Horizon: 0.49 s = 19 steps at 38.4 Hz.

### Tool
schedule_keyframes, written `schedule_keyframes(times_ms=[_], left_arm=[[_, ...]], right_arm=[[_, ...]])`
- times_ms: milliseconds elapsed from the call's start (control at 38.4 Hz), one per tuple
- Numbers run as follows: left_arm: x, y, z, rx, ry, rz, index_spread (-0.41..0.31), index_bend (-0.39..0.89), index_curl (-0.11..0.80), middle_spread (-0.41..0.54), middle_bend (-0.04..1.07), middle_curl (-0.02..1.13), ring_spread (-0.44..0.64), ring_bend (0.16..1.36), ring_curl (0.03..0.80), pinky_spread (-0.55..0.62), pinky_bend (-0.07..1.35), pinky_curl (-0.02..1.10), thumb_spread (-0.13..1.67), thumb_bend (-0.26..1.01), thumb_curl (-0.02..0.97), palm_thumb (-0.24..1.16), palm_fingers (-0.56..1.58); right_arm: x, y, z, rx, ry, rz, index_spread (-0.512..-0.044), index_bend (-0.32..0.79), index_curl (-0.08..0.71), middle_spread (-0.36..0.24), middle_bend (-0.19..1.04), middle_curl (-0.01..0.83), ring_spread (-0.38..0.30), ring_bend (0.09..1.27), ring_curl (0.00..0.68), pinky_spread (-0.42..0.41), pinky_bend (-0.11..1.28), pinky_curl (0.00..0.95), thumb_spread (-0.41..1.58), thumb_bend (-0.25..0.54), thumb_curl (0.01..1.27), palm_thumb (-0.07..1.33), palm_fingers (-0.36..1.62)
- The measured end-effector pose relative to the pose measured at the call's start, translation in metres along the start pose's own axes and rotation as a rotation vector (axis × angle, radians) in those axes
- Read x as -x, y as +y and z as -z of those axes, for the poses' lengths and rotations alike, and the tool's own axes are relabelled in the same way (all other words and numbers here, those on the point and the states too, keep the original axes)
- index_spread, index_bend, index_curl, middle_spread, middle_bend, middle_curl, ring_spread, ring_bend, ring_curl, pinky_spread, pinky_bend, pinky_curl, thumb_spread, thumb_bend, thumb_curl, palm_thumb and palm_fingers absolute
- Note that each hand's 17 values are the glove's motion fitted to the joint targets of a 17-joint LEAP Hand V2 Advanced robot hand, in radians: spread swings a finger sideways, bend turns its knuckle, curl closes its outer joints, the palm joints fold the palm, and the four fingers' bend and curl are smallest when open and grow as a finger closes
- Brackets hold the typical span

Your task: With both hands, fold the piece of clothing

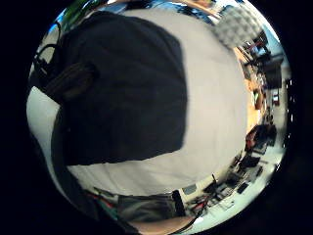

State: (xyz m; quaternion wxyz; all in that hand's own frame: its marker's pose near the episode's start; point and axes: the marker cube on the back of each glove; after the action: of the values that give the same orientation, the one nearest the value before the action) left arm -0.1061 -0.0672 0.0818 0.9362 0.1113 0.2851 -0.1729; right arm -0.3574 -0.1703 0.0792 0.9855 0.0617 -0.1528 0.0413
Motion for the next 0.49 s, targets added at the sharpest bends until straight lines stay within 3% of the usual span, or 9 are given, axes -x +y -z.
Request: schedule_keyframes(times_ms=[130, 156, 260, 495], left_arm=[[0.008, 0.005, 0.010, -0.025, -0.044, 0.038, -0.107, 0.23, 0.439, 0.012, 0.13, 0.28, 0.00, 0.50, 0.342, 0.09, 0.23, 0.36, 1.46, -0.01, 0.183, 0.12, 0.56], [0.009, 0.007, 0.013, -0.020, -0.045, 0.040, -0.108, 0.23, 0.440, 0.012, 0.13, 0.28, 0.00, 0.50, 0.343, 0.09, 0.23, 0.36, 1.46, -0.01, 0.179, 0.11, 0.56], [0.007, 0.017, 0.033, -0.014, -0.038, 0.056, -0.109, 0.22, 0.443, 0.014, 0.13, 0.28, 0.00, 0.50, 0.344, 0.08, 0.23, 0.36, 1.46, -0.01, 0.174, 0.10, 0.57], [0.001, 0.021, 0.050, -0.021, -0.071, 0.040, -0.102, 0.20, 0.446, 0.016, 0.13, 0.27, 0.00, 0.49, 0.345, 0.07, 0.23, 0.37, 1.43, -0.01, 0.165, 0.07, 0.57]], right_arm=[[0.073, 0.035, -0.036, 0.087, 0.033, 0.152, -0.206, 0.11, 0.285, -0.128, 0.40, 0.525, -0.220, 0.64, 0.486, -0.240, 0.68, 0.479, 0.66, -0.022, 0.56, 1.08, 1.18], [0.081, 0.041, -0.043, 0.101, 0.019, 0.197, -0.213, 0.05, 0.265, -0.124, 0.38, 0.520, -0.219, 0.66, 0.490, -0.243, 0.70, 0.484, 0.66, -0.041, 0.56, 1.05, 1.13], [0.096, 0.054, -0.038, 0.075, -0.022, 0.325, -0.218, -0.02, 0.213, -0.110, 0.31, 0.495, -0.208, 0.71, 0.490, -0.251, 0.74, 0.480, 0.83, -0.045, 0.52, 0.98, 1.04], [0.062, -0.018, 0.050, -0.148, 0.007, 0.327, -0.220, 0.03, 0.164, -0.085, 0.29, 0.485, -0.174, 0.69, 0.474, -0.201, 0.69, 0.456, 1.03, -0.019, 0.47, 0.89, 1.01]])
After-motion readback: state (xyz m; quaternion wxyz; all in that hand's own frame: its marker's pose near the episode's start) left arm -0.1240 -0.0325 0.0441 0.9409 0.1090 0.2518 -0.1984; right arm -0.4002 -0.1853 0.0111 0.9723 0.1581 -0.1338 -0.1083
